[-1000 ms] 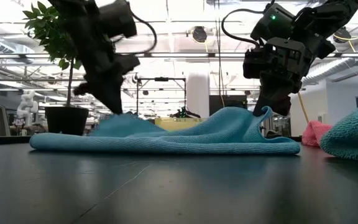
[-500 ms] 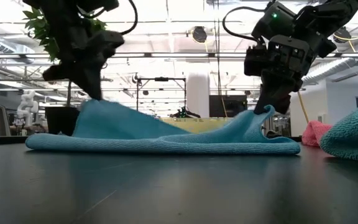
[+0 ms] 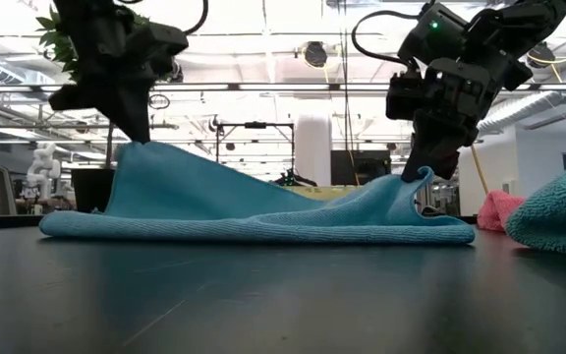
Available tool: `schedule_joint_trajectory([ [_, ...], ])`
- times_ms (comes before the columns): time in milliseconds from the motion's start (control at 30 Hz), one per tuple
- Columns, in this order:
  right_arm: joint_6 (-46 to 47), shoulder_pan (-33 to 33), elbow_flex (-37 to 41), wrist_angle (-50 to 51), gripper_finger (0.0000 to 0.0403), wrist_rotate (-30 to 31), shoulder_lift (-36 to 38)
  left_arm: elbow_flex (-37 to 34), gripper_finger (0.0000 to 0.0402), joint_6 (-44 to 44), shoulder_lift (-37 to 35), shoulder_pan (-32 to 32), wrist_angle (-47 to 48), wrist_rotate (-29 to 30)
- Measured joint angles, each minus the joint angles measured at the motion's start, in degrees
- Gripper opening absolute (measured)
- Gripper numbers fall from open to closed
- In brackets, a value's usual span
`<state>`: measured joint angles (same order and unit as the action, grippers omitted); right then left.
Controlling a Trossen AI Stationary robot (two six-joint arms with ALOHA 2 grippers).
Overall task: Fold microfiber towels
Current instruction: Fold the left blue microfiber cloth
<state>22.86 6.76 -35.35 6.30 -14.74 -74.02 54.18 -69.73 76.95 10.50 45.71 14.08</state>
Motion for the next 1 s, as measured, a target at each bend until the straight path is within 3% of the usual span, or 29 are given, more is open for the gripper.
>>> schedule_joint_trajectory([
  [267, -3.78, 0.02, 0.0, 0.23, 0.0011, 4.45, 0.0, 6.62, 0.0, -2.63, 0.0, 2.72, 9.02, 2.72],
  [633, -12.07, 0.2, 0.0, 1.92, 0.009, 17.52, 0.0, 7.29, 0.0, -11.84, 0.0, 7.8, 12.59, 2.65],
  [733, -11.67, 0.2, 0.0, 1.93, 0.01, 16.87, 0.42, 7.29, 0.0, -12.85, 0.0, 8.29, 14.31, 2.65],
  [1000, -5.73, -1.04, 0.0, 0.27, 0.0087, 5.58, 2.84, 7.29, 0.0, -13.43, 0.14, 7.0, 18.47, 2.63],
])
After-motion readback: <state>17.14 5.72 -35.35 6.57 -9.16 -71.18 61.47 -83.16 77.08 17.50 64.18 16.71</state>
